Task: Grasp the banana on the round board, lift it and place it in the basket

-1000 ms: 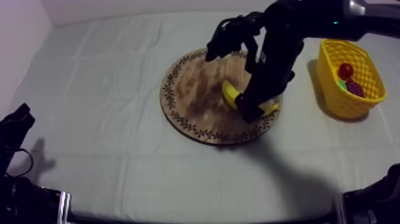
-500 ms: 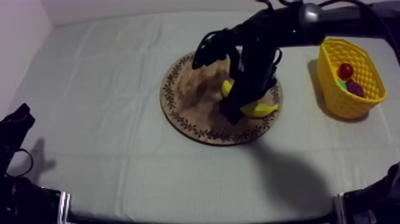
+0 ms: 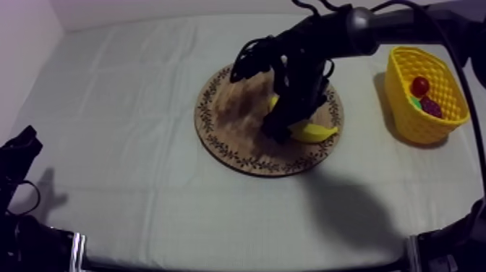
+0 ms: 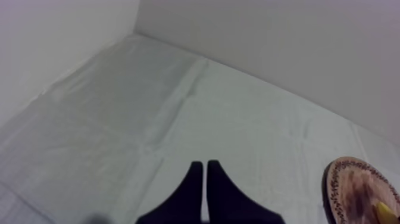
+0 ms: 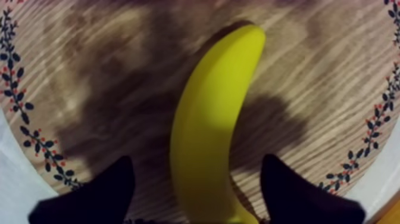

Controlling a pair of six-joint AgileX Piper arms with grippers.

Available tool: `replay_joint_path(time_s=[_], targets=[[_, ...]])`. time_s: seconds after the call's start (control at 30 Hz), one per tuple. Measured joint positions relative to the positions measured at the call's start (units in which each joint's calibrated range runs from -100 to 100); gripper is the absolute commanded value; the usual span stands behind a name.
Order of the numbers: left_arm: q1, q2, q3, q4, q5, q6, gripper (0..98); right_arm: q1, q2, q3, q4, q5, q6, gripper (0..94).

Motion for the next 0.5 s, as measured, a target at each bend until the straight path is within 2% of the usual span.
replay_joint_path(time_s=[0.23,0.4,0.5], targets=[[0.0,0.0,0.0,0.00,0.0,0.0,0.1,0.3,1.1,0.0,0.9,-1.6,-0.7,25.2],[0.0,0.0,0.0,0.00,0.0,0.0,0.1,0.3,1.5,-0.5,1.2,-1.8,-1.1,16.4],[0.0,0.0,0.0,0.00,0.0,0.0,0.1,0.3,1.5,-0.5,1.3,-1.9,-1.4,14.9]])
